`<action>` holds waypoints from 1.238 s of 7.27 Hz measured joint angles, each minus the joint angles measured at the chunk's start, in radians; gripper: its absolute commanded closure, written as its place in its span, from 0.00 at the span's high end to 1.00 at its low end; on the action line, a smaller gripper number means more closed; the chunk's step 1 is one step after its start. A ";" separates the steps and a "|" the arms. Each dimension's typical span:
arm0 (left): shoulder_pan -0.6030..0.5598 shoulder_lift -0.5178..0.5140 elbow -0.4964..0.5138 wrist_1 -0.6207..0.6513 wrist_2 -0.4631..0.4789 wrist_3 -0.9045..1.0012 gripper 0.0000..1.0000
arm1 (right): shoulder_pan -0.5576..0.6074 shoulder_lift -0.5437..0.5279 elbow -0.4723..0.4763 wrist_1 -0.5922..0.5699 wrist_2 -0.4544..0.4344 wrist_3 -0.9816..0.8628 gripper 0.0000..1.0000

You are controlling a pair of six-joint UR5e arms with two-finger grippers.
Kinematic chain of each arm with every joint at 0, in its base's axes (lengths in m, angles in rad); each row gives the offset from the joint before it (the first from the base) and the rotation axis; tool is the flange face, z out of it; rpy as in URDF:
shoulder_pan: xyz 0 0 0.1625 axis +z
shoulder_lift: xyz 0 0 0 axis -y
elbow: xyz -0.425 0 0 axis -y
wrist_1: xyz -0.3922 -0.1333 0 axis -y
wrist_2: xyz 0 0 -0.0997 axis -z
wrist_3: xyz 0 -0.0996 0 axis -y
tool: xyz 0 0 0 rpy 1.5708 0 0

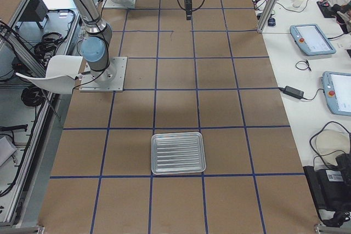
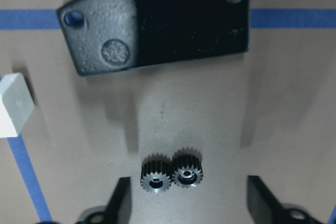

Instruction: Place bearing gear from tray to pile

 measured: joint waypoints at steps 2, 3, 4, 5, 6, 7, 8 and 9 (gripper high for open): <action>-0.072 0.045 0.087 -0.082 -0.033 -0.043 1.00 | 0.000 0.000 0.000 -0.001 0.001 0.000 1.00; -0.140 0.071 0.162 -0.158 -0.057 -0.099 0.98 | 0.000 0.000 0.000 -0.002 0.002 0.000 1.00; -0.220 0.105 0.224 -0.219 -0.080 -0.139 1.00 | 0.000 -0.002 0.000 -0.002 0.001 -0.001 1.00; -0.297 0.151 0.257 -0.252 -0.102 -0.175 1.00 | 0.002 -0.002 -0.003 -0.003 0.000 -0.001 1.00; -0.361 0.205 0.270 -0.274 -0.135 -0.227 1.00 | 0.004 -0.002 -0.009 -0.003 0.003 0.000 1.00; -0.410 0.265 0.273 -0.303 -0.164 -0.279 1.00 | 0.005 -0.001 -0.013 -0.003 0.007 0.000 1.00; -0.445 0.318 0.271 -0.342 -0.176 -0.310 1.00 | 0.007 -0.001 -0.015 -0.004 0.008 0.001 1.00; -0.474 0.358 0.266 -0.372 -0.185 -0.332 1.00 | 0.008 -0.001 -0.018 -0.005 0.008 0.001 1.00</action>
